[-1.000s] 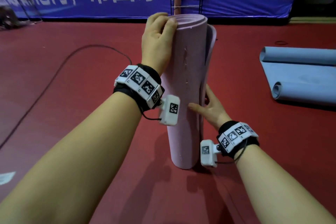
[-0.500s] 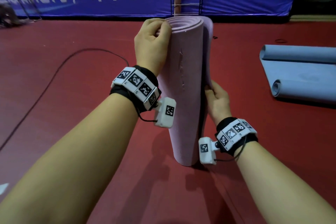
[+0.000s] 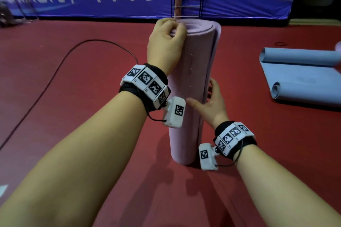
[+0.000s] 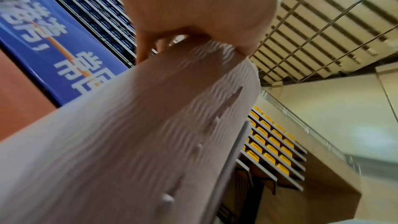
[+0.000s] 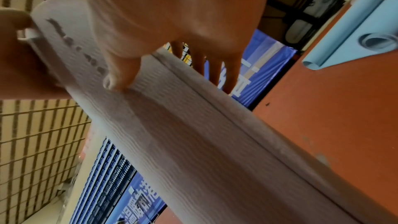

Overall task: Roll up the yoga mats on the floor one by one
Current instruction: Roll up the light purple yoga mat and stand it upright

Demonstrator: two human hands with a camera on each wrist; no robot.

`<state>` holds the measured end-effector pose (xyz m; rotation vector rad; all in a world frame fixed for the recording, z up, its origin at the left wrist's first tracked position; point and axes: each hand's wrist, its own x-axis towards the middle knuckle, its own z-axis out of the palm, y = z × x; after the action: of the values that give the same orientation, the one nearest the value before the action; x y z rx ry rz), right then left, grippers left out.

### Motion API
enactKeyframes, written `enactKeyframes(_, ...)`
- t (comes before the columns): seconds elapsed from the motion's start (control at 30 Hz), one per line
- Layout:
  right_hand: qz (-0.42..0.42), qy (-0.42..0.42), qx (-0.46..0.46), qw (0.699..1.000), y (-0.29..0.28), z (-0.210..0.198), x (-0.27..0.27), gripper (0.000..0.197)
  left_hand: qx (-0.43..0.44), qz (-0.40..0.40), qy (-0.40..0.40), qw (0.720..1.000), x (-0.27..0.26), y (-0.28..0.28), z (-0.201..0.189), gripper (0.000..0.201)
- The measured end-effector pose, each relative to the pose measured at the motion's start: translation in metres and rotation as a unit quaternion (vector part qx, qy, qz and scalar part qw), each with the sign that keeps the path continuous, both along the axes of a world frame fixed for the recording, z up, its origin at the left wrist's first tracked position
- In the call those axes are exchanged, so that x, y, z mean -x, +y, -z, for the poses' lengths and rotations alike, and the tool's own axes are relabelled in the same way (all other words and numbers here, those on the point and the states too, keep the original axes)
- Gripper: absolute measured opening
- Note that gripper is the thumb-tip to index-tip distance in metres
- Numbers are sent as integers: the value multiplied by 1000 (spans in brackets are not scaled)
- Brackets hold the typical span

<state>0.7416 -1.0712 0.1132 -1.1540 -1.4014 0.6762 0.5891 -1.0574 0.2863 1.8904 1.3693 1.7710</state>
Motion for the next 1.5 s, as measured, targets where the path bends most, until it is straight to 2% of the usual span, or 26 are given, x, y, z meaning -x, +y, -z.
enactKeyframes(0.07, 7, 23, -1, 1000, -1, 2, 1, 82, 24, -15, -2, 1000, 2, 8, 1, 40)
enactKeyframes(0.13, 16, 27, -3, 999, -1, 4, 3, 89, 41, -46, 28, 998, 1, 11, 0, 43)
enactKeyframes(0.23, 26, -6, 20, 999, 5, 8, 5, 106, 22, -88, 99, 991, -5, 3, -5, 37)
enactKeyframes(0.3, 25, -8, 24, 999, 6, 8, 3, 103, -4, -96, 164, 982, -11, -3, -8, 40)
enactKeyframes(0.37, -2, 17, 8, 1000, 5, 9, -1, 95, 1, -93, 215, 972, -15, -9, -9, 42)
enactKeyframes(0.47, -43, 51, 13, 998, 3, 10, -5, 65, 6, -94, 269, 958, -14, -11, -6, 57)
enactKeyframes(0.53, -2, 57, 3, 998, 3, 8, -7, 45, 7, -92, 290, 953, -10, -6, -5, 68)
enactKeyframes(0.67, 134, -59, -61, 987, -1, 4, -12, 24, 8, -114, 267, 957, -4, -1, -5, 64)
enactKeyframes(0.8, 159, -133, -109, 972, 0, 1, -12, 19, 10, -135, 248, 959, -4, 1, -2, 62)
enactKeyframes(0.87, 147, -168, -105, 969, -3, -4, -8, 17, 7, -131, 238, 962, -3, 2, -1, 62)
enactKeyframes(0.93, 119, -159, -92, 976, -9, -11, -4, 18, 8, -132, 230, 964, -3, 2, 0, 61)
enactKeyframes(1.07, 71, -88, -22, 993, 0, -14, -13, 42, 11, -135, 221, 966, -2, -1, 0, 61)
enactKeyframes(1.13, 55, -78, 12, 995, 6, -16, -17, 32, 11, -120, 211, 970, 0, -2, -1, 61)
enactKeyframes(1.2, 27, -7, 31, 999, 10, -15, -18, 10, 13, -97, 202, 975, 1, -3, -2, 61)
enactKeyframes(1.27, -16, 68, 50, 996, 14, -10, -19, 37, 17, -72, 197, 978, 1, -4, -3, 61)
enactKeyframes(1.33, -40, 58, 68, 995, 18, -3, -25, 70, -3, -47, 182, 982, 2, -4, 1, 57)
enactKeyframes(1.37, -57, 54, 78, 994, 20, -1, -26, 81, -28, -38, 169, 985, 2, -3, 5, 57)
enactKeyframes(1.43, -79, 75, 100, 989, 22, 0, -24, 88, -65, -36, 134, 988, 0, -5, 19, 72)
enactKeyframes(1.5, -72, 84, 103, 988, 25, -2, -18, 84, -55, -52, 59, 995, -3, -8, 40, 102)
